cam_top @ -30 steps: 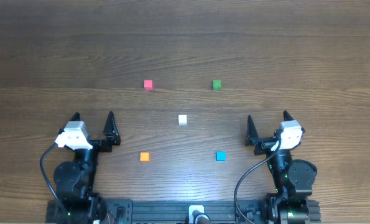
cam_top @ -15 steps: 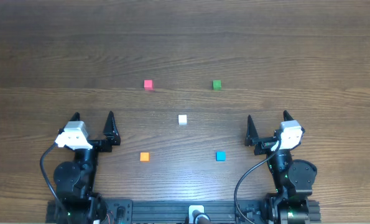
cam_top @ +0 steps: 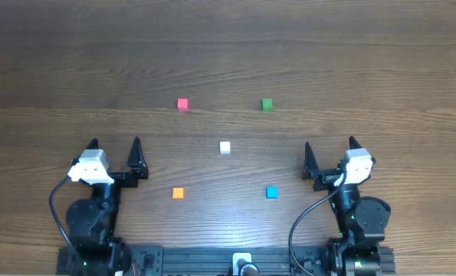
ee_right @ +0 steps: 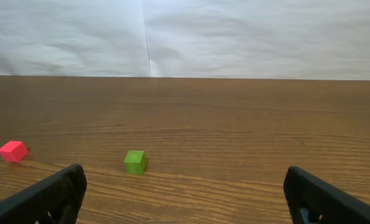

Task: Stack Cubes

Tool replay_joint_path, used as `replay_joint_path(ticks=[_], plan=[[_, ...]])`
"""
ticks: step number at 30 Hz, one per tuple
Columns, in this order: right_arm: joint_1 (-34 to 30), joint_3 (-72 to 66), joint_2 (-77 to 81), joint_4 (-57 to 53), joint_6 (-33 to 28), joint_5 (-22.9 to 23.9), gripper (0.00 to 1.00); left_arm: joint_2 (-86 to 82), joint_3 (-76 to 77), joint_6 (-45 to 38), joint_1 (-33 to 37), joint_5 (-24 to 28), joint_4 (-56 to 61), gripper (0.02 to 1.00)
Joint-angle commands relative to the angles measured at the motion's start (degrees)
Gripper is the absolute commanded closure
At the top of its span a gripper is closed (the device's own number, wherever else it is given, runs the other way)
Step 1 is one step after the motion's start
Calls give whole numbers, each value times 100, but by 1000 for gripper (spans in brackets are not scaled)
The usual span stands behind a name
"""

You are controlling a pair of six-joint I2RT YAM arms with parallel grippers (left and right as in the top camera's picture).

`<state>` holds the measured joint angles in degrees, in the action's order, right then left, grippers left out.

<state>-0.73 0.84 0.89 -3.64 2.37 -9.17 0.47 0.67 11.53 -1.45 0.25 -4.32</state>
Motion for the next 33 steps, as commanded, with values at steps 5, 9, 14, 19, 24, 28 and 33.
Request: replay_joint_path(ticks=[5, 9, 14, 19, 24, 28, 33], plan=[[-37, -55, -50, 17, -31, -66, 9, -9, -33, -83, 35, 39, 0, 20], [-37, -55, -50, 17, -28, -66, 9, -9, -33, -87, 35, -9, 2, 18], [-37, -55, -50, 17, -28, -66, 9, -9, -33, 2, 9, 245, 57, 18], [-37, -55, -50, 17, -28, -66, 7, 188, 44, 411, -192, 487, 116, 23], [-37, -55, -50, 17, -31, -66, 7, 1392, 734, 549, -365, 492, 120, 20], [-37, -55, -50, 17, -31, -66, 7, 2813, 1768, 542, -529, 492, -50, 20], [-37, -55, -50, 17, -31, -63, 7, 5362, 4096, 544, -940, 417, -1198, 20]])
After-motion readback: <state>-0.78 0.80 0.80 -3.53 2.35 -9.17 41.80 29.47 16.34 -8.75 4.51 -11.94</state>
